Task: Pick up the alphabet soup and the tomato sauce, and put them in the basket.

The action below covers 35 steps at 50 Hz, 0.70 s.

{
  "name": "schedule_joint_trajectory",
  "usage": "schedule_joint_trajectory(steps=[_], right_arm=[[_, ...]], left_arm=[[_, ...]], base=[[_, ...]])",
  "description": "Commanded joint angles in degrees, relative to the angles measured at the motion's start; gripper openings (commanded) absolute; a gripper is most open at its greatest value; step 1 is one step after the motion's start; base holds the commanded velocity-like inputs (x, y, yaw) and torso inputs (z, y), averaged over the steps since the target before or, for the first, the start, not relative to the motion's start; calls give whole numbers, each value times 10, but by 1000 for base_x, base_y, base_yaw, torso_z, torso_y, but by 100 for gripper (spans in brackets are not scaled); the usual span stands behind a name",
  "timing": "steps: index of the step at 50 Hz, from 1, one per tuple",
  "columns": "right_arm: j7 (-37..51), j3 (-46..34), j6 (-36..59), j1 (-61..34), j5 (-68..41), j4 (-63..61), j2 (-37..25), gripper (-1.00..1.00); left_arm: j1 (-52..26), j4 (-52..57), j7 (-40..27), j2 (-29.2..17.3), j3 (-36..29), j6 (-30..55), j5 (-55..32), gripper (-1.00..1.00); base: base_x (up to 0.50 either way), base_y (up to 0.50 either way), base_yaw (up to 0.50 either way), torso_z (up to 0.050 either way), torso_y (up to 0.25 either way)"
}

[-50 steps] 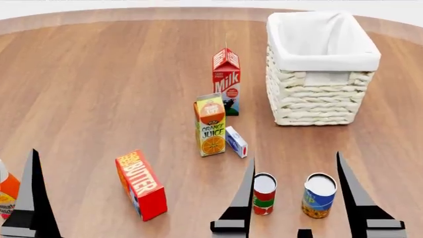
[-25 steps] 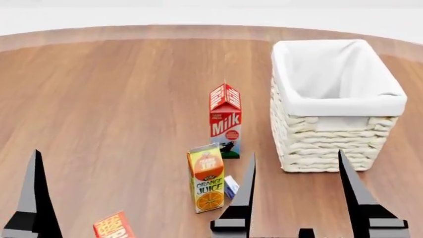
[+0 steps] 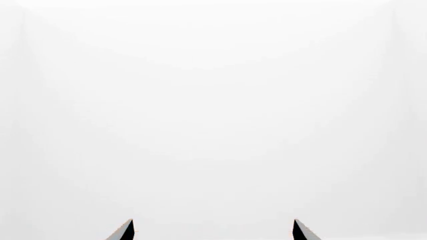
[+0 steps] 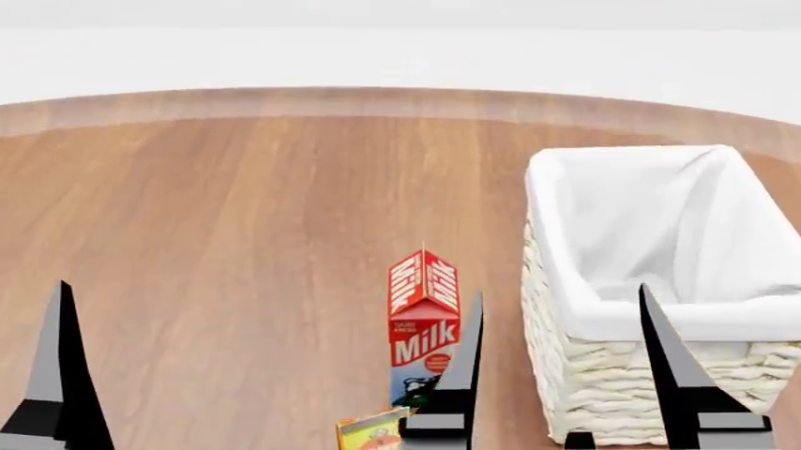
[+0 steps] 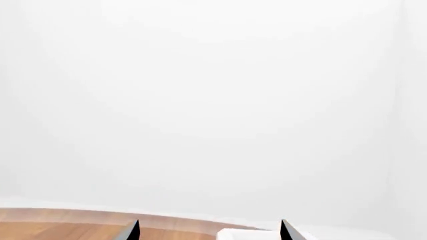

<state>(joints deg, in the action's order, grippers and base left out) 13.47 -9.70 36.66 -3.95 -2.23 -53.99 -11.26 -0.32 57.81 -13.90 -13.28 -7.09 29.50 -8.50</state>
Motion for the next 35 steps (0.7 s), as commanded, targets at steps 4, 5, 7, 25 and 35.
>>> schedule_joint_trajectory(steps=[4,5,7,25,35], right_arm=[[8,1,1,0,-7,5,-3,100],[16,24,16,-3,-30,4,18,100],[-4,43,-8,6,-66,3,27,100],[-13,44,-18,17,-95,3,13,100],[-8,38,-18,15,-96,4,7,100]], left_arm=[[-1,0,-8,-6,-3,-2,-5,100],[-2,2,-9,-7,-3,0,-7,100],[-1,0,-9,-8,-4,-2,-8,100],[-3,3,-21,-16,-8,0,-18,100],[-6,4,-27,-21,-9,2,-23,100]], base=[[500,0,0,0,3],[457,0,0,0,0],[113,0,0,0,0],[0,-278,0,0,1],[0,-500,0,0,0]])
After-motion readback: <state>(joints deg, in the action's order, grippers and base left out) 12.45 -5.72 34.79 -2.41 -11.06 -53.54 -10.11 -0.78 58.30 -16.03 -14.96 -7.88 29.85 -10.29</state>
